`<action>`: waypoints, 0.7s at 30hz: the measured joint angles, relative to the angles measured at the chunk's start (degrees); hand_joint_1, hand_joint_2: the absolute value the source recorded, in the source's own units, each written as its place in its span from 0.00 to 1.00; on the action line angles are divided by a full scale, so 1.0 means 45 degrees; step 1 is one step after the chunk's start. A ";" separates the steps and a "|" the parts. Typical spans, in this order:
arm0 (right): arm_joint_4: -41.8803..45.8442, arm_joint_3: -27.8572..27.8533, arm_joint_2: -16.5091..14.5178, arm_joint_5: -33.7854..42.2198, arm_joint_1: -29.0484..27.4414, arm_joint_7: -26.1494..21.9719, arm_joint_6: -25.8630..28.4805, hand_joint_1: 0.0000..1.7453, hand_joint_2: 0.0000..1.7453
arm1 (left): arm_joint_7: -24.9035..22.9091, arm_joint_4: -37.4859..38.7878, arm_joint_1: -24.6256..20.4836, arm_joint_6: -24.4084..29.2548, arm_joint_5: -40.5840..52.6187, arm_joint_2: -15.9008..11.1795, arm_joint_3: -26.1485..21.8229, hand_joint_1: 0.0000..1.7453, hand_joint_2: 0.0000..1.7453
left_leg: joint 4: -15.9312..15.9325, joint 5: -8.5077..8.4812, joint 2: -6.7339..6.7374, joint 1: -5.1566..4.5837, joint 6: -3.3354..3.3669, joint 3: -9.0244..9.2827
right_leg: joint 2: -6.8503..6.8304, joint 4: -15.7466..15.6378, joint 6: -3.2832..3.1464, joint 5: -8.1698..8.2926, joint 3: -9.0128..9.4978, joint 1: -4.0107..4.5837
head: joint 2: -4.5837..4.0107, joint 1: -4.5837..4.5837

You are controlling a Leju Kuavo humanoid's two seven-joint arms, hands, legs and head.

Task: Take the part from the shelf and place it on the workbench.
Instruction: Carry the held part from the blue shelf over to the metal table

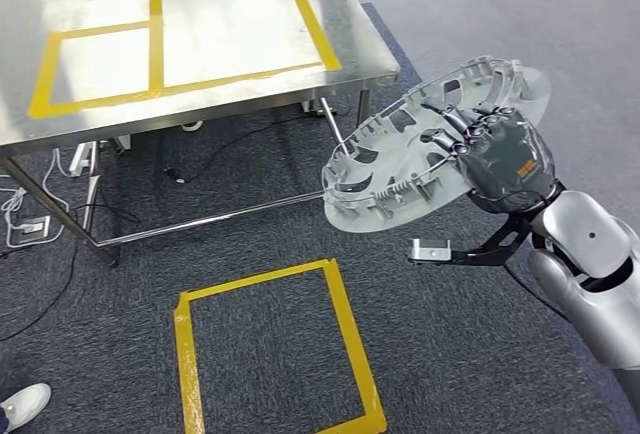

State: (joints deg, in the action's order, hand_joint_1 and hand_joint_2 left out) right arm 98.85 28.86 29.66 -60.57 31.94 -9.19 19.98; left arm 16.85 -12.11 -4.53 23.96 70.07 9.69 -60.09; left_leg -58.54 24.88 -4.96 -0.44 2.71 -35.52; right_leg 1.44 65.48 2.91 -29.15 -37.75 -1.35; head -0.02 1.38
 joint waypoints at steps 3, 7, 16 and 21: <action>-0.0021 0.0001 0.0002 -0.0007 0.0001 0.0017 -0.0002 1.00 1.00 | 0.0000 0.0000 0.0005 0.0002 0.0010 0.0015 0.0006 0.00 1.00 | -0.0129 0.0009 -0.0438 0.0032 -0.0164 -0.0165 | 0.0588 -0.1462 -0.0085 0.0367 0.0728 -0.0047 | 0.0000 0.0008; -0.0035 0.0007 0.0001 -0.0018 -0.0020 0.0029 -0.0005 1.00 1.00 | 0.0005 0.0000 0.0092 0.0006 0.0011 0.0001 0.0007 0.00 1.00 | -0.0471 0.0219 -0.0269 0.0012 -0.0439 -0.0385 | 0.0060 -0.1586 -0.0296 0.0319 0.0920 -0.0090 | 0.0000 0.0079; -0.0034 -0.0002 0.0002 -0.0036 -0.0030 0.0081 -0.0015 1.00 1.00 | -0.0009 0.0000 0.0056 0.0004 0.0106 0.0013 0.0027 0.00 1.00 | -0.1158 0.0063 0.1625 0.0024 -0.0576 -0.0671 | -0.1396 -0.1608 -0.0374 -0.0046 0.1403 0.0034 | 0.0000 0.0204; -0.0032 -0.0021 0.0016 -0.0114 -0.0092 0.0170 0.0012 1.00 1.00 | 0.0024 -0.0002 0.0085 -0.0090 0.0193 0.0034 0.0158 0.00 1.00 | -0.0155 -0.0015 0.1712 -0.0102 -0.0214 -0.0249 | -0.1823 -0.1642 -0.0073 -0.0275 0.1517 0.0135 | 0.0000 0.0159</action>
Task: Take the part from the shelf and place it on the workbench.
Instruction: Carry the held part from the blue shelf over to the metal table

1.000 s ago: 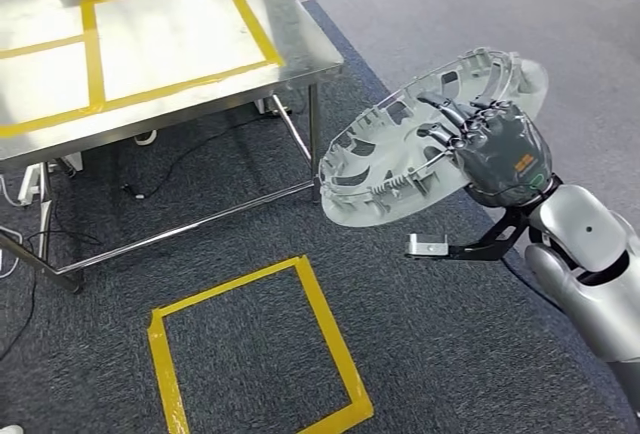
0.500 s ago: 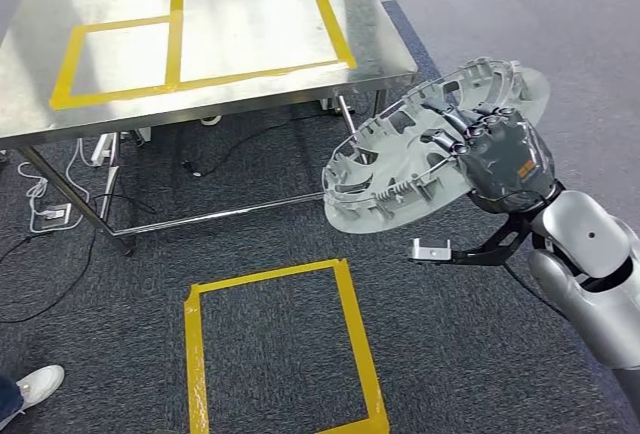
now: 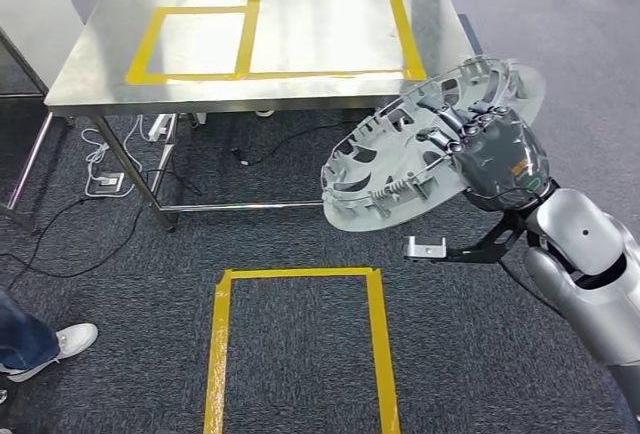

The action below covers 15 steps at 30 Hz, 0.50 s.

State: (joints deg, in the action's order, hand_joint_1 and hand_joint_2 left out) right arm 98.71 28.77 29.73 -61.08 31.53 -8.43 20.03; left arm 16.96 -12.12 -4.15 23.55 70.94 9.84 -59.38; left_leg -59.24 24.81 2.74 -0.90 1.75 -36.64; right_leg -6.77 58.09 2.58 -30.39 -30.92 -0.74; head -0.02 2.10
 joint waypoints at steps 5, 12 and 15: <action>0.0001 -0.0083 0.0043 -0.0096 -0.0216 0.0079 0.0118 1.00 1.00 | 0.0432 -0.0002 -0.0035 -0.0808 0.0033 0.0009 0.0069 0.00 1.00 | 0.0125 -0.0003 -0.0433 0.0090 0.0279 0.0089 | 0.1418 0.3012 0.0117 -0.1353 -0.1656 -0.0090 | 0.0000 -0.0128; 0.0059 -0.0293 0.0043 -0.0302 -0.0385 0.0100 0.0409 1.00 1.00 | 0.1074 -0.0002 -0.0015 -0.1470 0.0034 -0.0072 0.0075 0.00 1.00 | -0.0056 0.0180 -0.0850 0.0026 0.0094 0.0149 | 0.1509 0.0330 0.0025 0.0659 -0.0887 -0.0078 | 0.0000 -0.0137; 0.0132 -0.0368 0.0043 -0.0393 -0.0378 0.0143 0.0487 1.00 1.00 | 0.1178 -0.0002 0.0028 -0.1496 0.0070 -0.0134 0.0081 0.00 1.00 | -0.0112 0.0215 -0.0866 0.0011 -0.0049 0.0105 | 0.1528 0.0214 -0.0146 0.0592 -0.0805 -0.0090 | 0.0000 -0.0133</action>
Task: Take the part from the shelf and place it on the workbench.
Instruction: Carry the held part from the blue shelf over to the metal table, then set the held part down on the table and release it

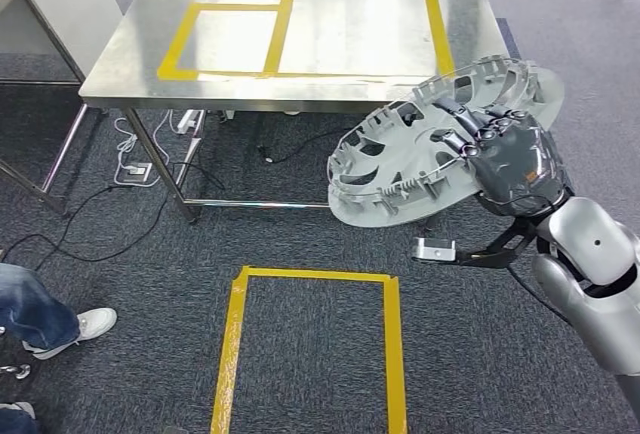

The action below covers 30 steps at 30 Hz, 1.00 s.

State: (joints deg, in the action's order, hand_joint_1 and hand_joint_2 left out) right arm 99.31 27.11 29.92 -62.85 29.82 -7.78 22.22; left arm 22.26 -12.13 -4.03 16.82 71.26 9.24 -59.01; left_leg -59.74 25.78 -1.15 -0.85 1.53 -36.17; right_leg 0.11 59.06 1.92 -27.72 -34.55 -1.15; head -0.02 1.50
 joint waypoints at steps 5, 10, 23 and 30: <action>0.0085 -0.0155 -0.0024 -0.0106 0.0297 0.0085 -0.0089 1.00 1.00 | 0.0146 0.0000 0.0000 -0.0067 0.0104 -0.0076 0.0075 0.00 1.00 | -0.2845 0.1387 0.0092 0.0137 -0.0384 -0.1259 | -0.0080 -0.0039 -0.0294 -0.0066 0.0147 -0.0054 | 0.0000 0.0065; 0.0081 -0.0163 -0.0112 -0.0101 0.0761 0.0120 -0.0409 1.00 1.00 | 0.0164 0.0000 0.0004 -0.0244 0.0132 -0.0106 0.0159 0.00 1.00 | -0.1564 0.0130 0.0100 0.0137 -0.0227 -0.0745 | -0.0074 -0.0041 -0.0259 -0.0215 0.0379 -0.0016 | 0.0000 0.0061; -0.0072 -0.0063 -0.0204 -0.0094 0.1345 0.0123 -0.0519 1.00 1.00 | 0.0215 0.0000 -0.0021 -0.0448 0.0079 -0.0115 0.0287 0.00 1.00 | 0.0287 0.0201 0.0056 0.0134 0.0314 0.0412 | -0.0047 0.3026 0.0272 -0.0968 -0.1716 -0.0009 | 0.0000 -0.0040; -0.0169 0.0056 -0.0214 -0.0115 0.1460 0.0148 -0.0543 1.00 1.00 | 0.0210 -0.0001 -0.0047 -0.0386 0.0052 -0.0127 0.0287 0.00 1.00 | 0.0184 0.0687 0.0029 0.0071 -0.0039 0.0760 | -0.0019 -0.0012 -0.0027 0.0140 -0.0221 0.0025 | 0.0000 -0.0047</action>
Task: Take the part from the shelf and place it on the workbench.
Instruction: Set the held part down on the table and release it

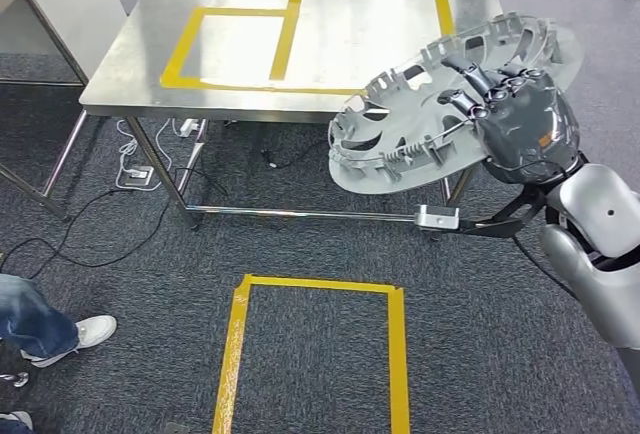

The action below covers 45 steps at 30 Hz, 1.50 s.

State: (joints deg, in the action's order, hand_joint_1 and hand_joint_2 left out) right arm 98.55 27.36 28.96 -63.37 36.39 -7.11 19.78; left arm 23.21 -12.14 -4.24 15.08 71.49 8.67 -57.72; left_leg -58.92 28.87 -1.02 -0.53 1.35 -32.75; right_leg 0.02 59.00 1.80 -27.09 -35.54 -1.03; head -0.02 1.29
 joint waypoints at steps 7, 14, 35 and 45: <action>-0.0013 0.0037 -0.0005 -0.0028 -0.0014 0.0012 -0.0028 1.00 1.00 | -0.0007 -0.0004 -0.0001 0.0022 -0.0018 -0.0018 -0.0004 0.00 1.00 | -0.3605 0.0905 0.0085 0.0138 -0.0425 -0.2059 | -0.0034 -0.0091 -0.0309 -0.0582 0.0779 -0.0088 | 0.0000 0.0109; -0.0026 0.0084 -0.0004 -0.0056 -0.0069 0.0053 -0.0034 1.00 1.00 | -0.0028 -0.0004 0.0109 0.0112 0.0007 -0.0064 0.0000 0.00 1.00 | -0.0521 -0.1095 0.0126 -0.0085 0.0134 -0.1162 | -0.0015 -0.0326 0.0062 -0.1227 0.1742 -0.0067 | 0.0000 0.0129; -0.0185 0.0048 0.0041 -0.0070 -0.0353 0.0149 -0.0114 1.00 1.00 | -0.0044 0.0001 0.0064 -0.0044 0.0134 -0.0057 0.0017 0.00 1.00 | -0.2117 0.0897 0.0126 0.0089 -0.0362 -0.0386 | -0.0048 -0.0227 -0.0356 -0.0089 0.0284 -0.0037 | 0.0000 0.0184; -0.0215 0.0100 0.0047 -0.0051 -0.0534 0.0198 -0.0152 1.00 1.00 | -0.0053 0.0001 0.0238 -0.0063 0.0199 -0.0112 0.0019 0.00 1.00 | -0.0161 -0.0961 0.0067 -0.0106 0.0172 -0.1378 | 0.0117 -0.0328 0.0018 -0.1330 0.1963 -0.0008 | 0.0000 0.0170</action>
State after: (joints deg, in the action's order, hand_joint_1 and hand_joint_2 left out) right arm 97.58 27.81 29.17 -63.60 33.99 -6.22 19.10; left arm 22.97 -12.13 -3.16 14.80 72.39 8.16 -57.64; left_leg -59.64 24.54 -0.72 -1.01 2.13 -38.95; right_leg 0.55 57.53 1.88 -33.08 -26.71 -1.07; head -0.02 2.05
